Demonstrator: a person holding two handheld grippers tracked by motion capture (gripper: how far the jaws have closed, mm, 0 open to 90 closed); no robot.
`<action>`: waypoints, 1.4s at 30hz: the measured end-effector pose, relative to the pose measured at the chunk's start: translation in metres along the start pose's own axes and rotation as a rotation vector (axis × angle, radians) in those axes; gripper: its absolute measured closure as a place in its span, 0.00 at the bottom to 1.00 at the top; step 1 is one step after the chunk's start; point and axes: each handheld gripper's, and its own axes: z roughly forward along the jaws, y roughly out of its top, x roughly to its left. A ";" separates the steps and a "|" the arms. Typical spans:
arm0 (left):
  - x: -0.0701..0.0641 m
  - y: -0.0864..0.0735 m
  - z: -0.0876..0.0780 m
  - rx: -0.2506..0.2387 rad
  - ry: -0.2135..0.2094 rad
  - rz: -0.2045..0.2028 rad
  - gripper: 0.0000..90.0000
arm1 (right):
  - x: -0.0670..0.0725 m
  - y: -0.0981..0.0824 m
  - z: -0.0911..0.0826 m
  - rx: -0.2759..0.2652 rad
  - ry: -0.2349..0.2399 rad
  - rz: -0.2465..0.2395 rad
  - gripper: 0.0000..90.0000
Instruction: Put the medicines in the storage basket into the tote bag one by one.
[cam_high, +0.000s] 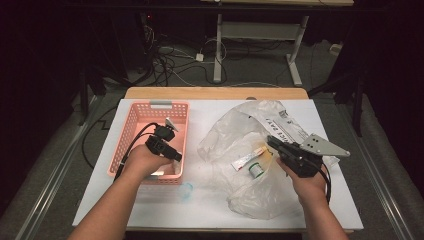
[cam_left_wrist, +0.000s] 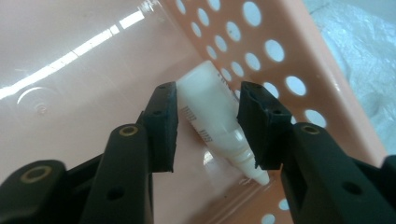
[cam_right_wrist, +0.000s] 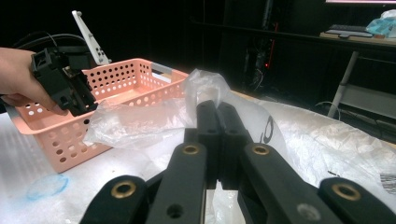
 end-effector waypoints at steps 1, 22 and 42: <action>0.001 0.000 0.001 0.001 -0.009 -0.006 0.61 | 0.000 0.000 0.000 0.000 0.000 0.001 1.00; 0.015 0.002 0.004 -0.018 -0.053 -0.082 0.52 | 0.001 -0.002 0.002 0.006 0.002 -0.003 1.00; 0.011 0.002 0.012 0.079 -0.019 -0.085 0.38 | 0.003 -0.002 0.003 0.009 0.003 -0.005 1.00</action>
